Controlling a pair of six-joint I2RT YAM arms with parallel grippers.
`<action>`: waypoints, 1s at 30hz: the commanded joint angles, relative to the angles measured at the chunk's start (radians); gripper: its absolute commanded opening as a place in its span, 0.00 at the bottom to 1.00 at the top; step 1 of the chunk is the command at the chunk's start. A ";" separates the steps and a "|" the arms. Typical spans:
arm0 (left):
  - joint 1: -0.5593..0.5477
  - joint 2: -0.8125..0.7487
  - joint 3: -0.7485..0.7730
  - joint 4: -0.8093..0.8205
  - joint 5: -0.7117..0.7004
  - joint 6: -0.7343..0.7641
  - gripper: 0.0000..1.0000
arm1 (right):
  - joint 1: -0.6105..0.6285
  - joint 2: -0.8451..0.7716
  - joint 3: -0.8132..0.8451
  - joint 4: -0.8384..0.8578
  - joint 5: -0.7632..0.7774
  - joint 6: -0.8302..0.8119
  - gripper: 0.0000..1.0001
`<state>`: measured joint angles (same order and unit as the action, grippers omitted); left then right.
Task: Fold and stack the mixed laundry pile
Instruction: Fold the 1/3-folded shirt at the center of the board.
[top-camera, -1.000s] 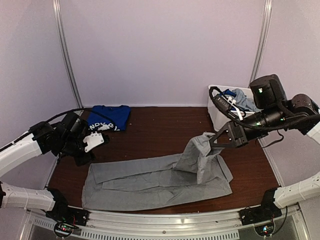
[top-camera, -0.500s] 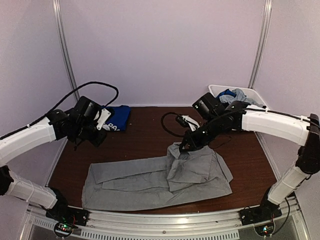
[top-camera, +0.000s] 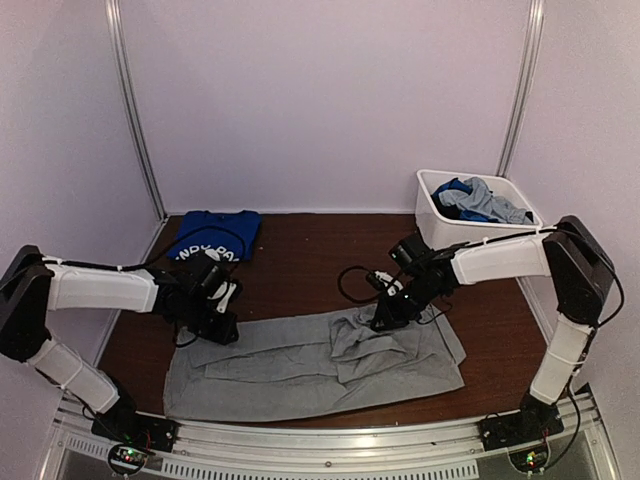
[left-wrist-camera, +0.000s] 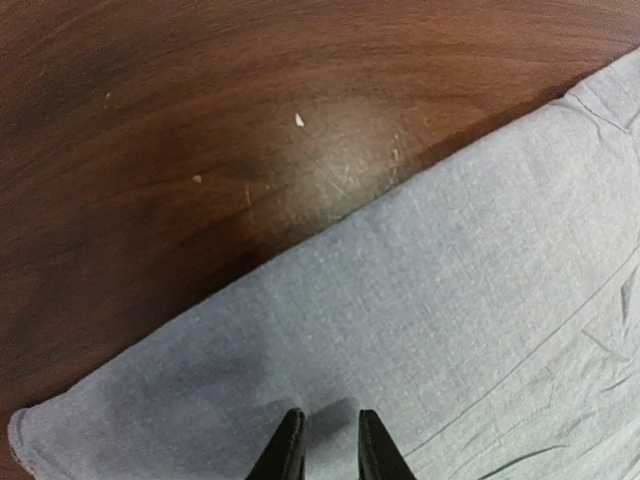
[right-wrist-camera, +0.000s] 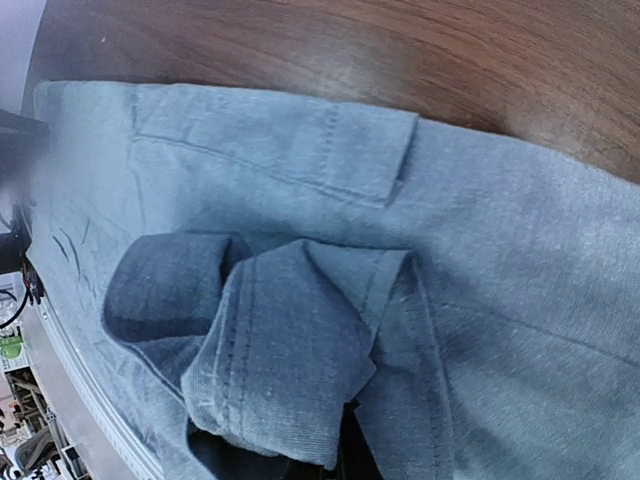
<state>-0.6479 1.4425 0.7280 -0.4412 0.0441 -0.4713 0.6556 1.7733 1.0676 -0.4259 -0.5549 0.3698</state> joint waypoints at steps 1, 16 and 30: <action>0.002 0.110 0.036 0.123 0.023 -0.057 0.19 | -0.050 0.052 0.009 0.100 -0.034 0.001 0.00; 0.122 0.304 0.426 0.088 -0.023 0.118 0.25 | -0.124 0.004 0.363 -0.034 -0.113 -0.223 0.00; 0.122 -0.361 0.048 0.330 0.036 0.117 0.50 | 0.231 0.169 0.794 -0.540 0.000 -0.650 0.09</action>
<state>-0.5243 1.1690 0.8780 -0.1898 0.0608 -0.3637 0.7868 1.8423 1.8080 -0.7948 -0.6239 -0.1577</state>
